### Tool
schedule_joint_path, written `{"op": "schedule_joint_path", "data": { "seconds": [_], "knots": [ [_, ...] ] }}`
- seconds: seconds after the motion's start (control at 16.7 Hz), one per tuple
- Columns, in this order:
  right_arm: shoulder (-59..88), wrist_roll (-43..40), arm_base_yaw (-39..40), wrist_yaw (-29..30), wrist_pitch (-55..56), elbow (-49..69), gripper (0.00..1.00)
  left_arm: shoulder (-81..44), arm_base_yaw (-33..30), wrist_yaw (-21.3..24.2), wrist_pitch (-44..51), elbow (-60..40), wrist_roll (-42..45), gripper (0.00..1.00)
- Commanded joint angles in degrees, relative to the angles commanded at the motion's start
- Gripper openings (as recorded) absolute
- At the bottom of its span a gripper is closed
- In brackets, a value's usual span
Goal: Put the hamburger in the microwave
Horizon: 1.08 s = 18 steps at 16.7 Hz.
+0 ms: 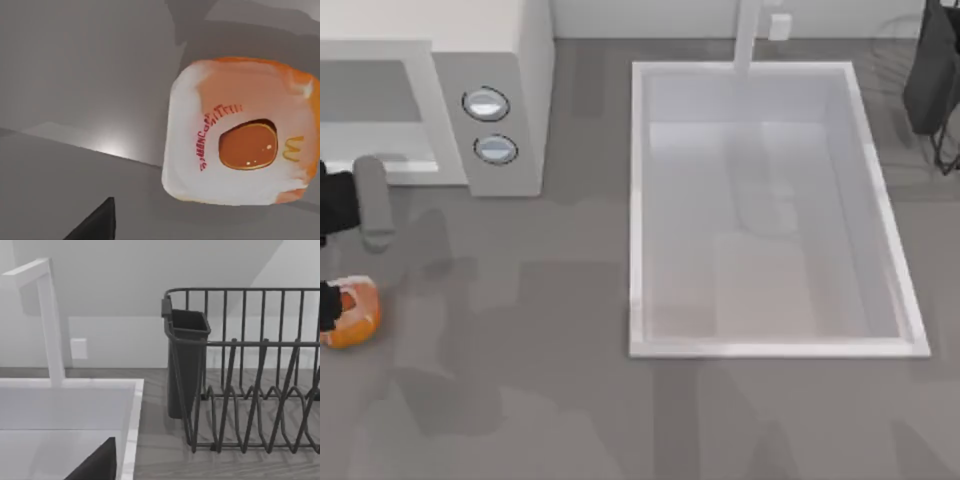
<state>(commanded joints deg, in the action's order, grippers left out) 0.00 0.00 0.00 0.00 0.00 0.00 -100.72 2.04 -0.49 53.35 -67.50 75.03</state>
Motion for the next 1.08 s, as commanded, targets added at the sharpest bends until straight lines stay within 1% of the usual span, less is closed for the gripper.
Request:
{"op": "schedule_joint_path", "data": {
  "seconds": [0.18,0.6,0.84,1.08],
  "knots": [
    [0.00,0.00,0.00,0.00,0.00,0.00,1.00,-3.56,0.10,0.08,3.15,-3.30,3.22,1.00],
    [0.00,0.00,0.00,0.00,0.00,0.00,1.00,-3.19,-0.13,0.07,2.57,-2.40,3.20,1.00],
    [0.00,0.00,0.00,0.00,0.00,0.00,1.00,-2.85,0.10,0.07,-2.28,2.91,3.27,1.00],
    [0.00,0.00,0.00,0.00,0.00,0.00,1.00,-6.11,0.27,0.07,-9.21,6.78,3.48,1.00]
  ]
}}
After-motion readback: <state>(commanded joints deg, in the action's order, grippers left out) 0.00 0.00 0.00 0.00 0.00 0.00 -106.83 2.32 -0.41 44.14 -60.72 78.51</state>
